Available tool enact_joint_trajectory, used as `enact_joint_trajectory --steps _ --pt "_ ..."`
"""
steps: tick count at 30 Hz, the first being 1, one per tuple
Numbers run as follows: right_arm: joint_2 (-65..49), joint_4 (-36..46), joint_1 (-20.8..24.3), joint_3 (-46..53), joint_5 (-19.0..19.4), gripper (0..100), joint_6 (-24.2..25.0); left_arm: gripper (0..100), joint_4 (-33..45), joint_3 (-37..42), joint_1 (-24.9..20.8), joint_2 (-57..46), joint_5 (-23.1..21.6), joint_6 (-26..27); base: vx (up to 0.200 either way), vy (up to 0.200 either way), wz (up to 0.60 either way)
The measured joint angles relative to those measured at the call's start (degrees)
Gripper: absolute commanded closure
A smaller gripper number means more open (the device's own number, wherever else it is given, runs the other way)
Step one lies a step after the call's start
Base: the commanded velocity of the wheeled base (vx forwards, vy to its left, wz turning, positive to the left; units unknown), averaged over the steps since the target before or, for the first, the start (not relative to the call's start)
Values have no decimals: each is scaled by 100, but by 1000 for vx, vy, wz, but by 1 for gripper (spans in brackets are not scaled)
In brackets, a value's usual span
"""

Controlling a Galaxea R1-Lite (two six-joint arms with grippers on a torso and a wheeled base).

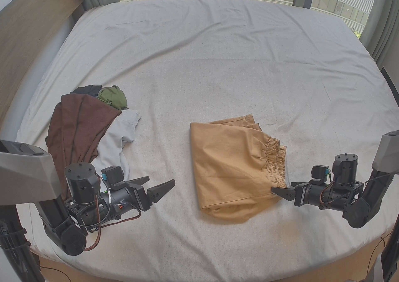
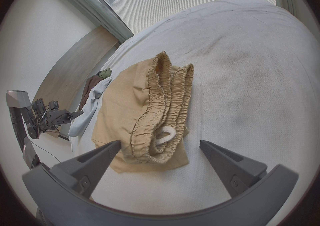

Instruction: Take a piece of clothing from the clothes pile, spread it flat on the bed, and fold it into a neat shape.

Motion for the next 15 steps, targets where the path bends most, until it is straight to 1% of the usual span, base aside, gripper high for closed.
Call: enact_joint_trajectory --steps 9,12,15 --pt "369 -268 100 -124 2 0 61 0 -2 11 -72 35 4 -6 0 0 0" --pt "560 -490 211 -157 -4 0 94 0 -2 11 -80 44 9 -9 0 0 0" --pt "797 -923 340 -194 -22 0 173 0 0 11 -91 50 9 -11 0 0 0"
